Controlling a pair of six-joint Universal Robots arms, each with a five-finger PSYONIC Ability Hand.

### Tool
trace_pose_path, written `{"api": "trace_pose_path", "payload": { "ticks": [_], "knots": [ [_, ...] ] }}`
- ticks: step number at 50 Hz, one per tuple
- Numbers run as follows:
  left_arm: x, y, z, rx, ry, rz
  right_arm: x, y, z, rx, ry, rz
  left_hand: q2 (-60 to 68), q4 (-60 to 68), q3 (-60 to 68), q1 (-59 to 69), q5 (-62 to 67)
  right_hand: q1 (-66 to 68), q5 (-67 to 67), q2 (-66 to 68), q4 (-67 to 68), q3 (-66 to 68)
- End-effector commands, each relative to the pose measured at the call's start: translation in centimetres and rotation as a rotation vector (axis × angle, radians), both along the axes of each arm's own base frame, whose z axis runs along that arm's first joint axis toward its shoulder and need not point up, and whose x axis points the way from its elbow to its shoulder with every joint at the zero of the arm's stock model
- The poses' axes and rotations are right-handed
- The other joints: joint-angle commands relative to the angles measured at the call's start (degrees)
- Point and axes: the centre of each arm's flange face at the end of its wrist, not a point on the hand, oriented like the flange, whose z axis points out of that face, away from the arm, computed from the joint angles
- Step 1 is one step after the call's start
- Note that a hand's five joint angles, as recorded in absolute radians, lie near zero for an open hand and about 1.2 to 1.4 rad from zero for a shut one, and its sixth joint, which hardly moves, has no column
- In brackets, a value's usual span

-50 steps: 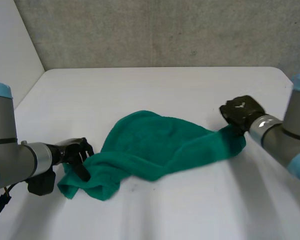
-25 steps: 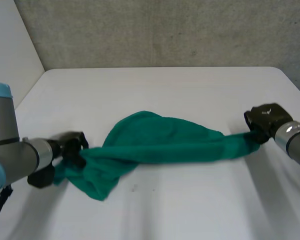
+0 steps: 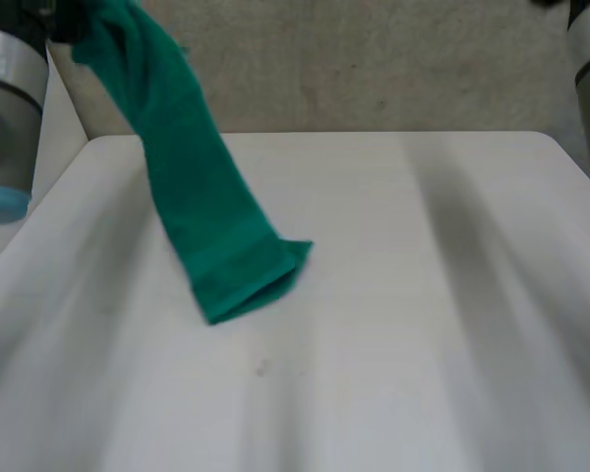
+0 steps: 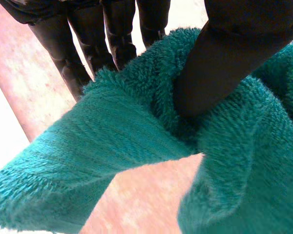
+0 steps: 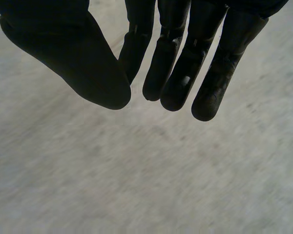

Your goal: Fold the towel.

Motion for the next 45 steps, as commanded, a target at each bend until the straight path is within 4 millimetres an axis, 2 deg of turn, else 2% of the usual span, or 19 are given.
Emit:
{"api": "trace_pose_path", "payload": {
  "ticks": [1,2,4,5,9,10,12,18,20,25,28,30,31,32,35,39,40,42,45],
  "knots": [
    [0.6,2.3,-7.1,0.272,-0.07,0.0,0.3,2.1,-8.9,0.369,0.105,0.067,11.7,11.7,12.5,17.2,15.5,17.3,7.3,6.9,6.1,6.5],
    [0.9,3.3,-7.9,0.318,-0.083,0.0,0.6,2.9,-10.3,0.448,0.108,0.086,11.7,11.7,12.5,17.2,15.5,4.8,-5.3,-5.6,-6.5,-6.1],
    [1.1,4.0,-8.0,0.332,-0.088,0.001,1.0,3.8,-11.6,0.532,0.099,0.115,11.7,11.7,12.5,17.2,15.5,-11.1,-21.1,-21.5,-22.3,-21.9],
    [1.2,4.4,-8.0,0.339,-0.091,0.001,1.5,4.5,-13.1,0.625,0.085,0.142,11.7,11.7,12.5,17.2,15.5,-21.2,-31.2,-31.5,-32.4,-32.0],
    [1.6,5.7,-7.4,0.351,-0.096,0.002,2.4,5.8,-16.5,0.846,0.025,0.198,11.7,11.7,12.5,17.2,15.5,-29.2,-39.2,-39.5,-40.4,-40.0],
    [1.6,5.7,-7.4,0.351,-0.096,0.002,2.7,6.1,-16.9,0.88,0.011,0.215,11.7,11.7,12.5,17.2,15.5,-30.5,-40.5,-40.9,-41.7,-41.3],
    [1.8,6.9,-5.9,0.33,-0.091,0.0,3.4,6.8,-17.1,0.937,-0.038,0.277,11.7,11.7,12.5,17.2,15.5,-33.5,-43.5,-43.9,-44.7,-44.4],
    [2.1,9.6,-2.0,0.253,-0.075,-0.016,4.6,7.1,-16.9,1.001,-0.162,0.392,11.7,11.7,12.5,17.2,15.5,-34.4,-44.4,-44.8,-45.6,-45.2],
    [2.0,10.4,-1.0,0.226,-0.069,-0.025,6.4,7.1,-17.2,1.066,-0.27,0.487,11.7,11.7,12.5,17.2,15.5,-34.4,-44.4,-44.8,-45.6,-45.2],
    [1.3,13.2,1.3,0.155,-0.055,-0.074,8.8,7.1,-17.5,1.111,-0.339,0.58,11.7,11.7,12.5,17.2,15.5,-34.1,-44.1,-44.4,-45.3,-44.9],
    [0.8,14.3,1.9,0.136,-0.054,-0.104,11.3,7.2,-18.3,1.139,-0.369,0.648,11.7,11.7,12.5,17.2,15.5,-34.1,-44.1,-44.4,-45.3,-44.9],
    [0.3,15.3,2.2,0.125,-0.054,-0.132,11.9,7.4,-18.5,1.148,-0.373,0.663,11.7,11.7,12.5,17.2,15.5,-34.1,-44.1,-44.4,-45.3,-44.9],
    [0.1,15.5,2.3,0.123,-0.054,-0.141,13.3,7.7,-19.0,1.161,-0.378,0.7,11.7,11.7,12.5,17.2,15.5,-33.9,-43.9,-44.3,-45.1,-44.7],
    [0.0,15.8,2.3,0.123,-0.054,-0.15,13.3,7.7,-19.0,1.161,-0.378,0.7,11.7,11.7,12.5,17.2,15.5,-33.9,-43.9,-44.3,-45.1,-44.7],
    [-0.5,16.5,2.6,0.115,-0.053,-0.173,16.3,8.5,-20.6,1.202,-0.404,0.773,11.7,11.7,12.5,17.2,15.5,-33.7,-43.7,-44.1,-44.9,-44.5],
    [-0.5,16.6,2.6,0.116,-0.051,-0.174,18.3,9.6,-22.1,1.255,-0.431,0.823,11.7,11.7,12.5,17.2,15.5,-33.1,-43.1,-43.4,-44.3,-43.9],
    [-0.5,16.6,2.6,0.116,-0.051,-0.174,20.2,11.4,-23.3,1.3,-0.43,0.882,11.7,11.7,12.5,17.2,15.5,-31.1,-41.1,-41.4,-42.3,-41.9],
    [-0.6,16.4,2.4,0.123,-0.053,-0.171,20.6,11.9,-23.6,1.312,-0.424,0.894,11.7,11.7,12.5,17.2,15.5,-30.4,-40.4,-40.7,-41.6,-41.2],
    [-0.7,16.1,2.1,0.131,-0.055,-0.171,21.6,13.0,-24.2,1.33,-0.411,0.923,11.7,11.7,12.5,17.2,15.5,-20.4,-30.4,-30.8,-31.6,-31.3]
  ]
}}
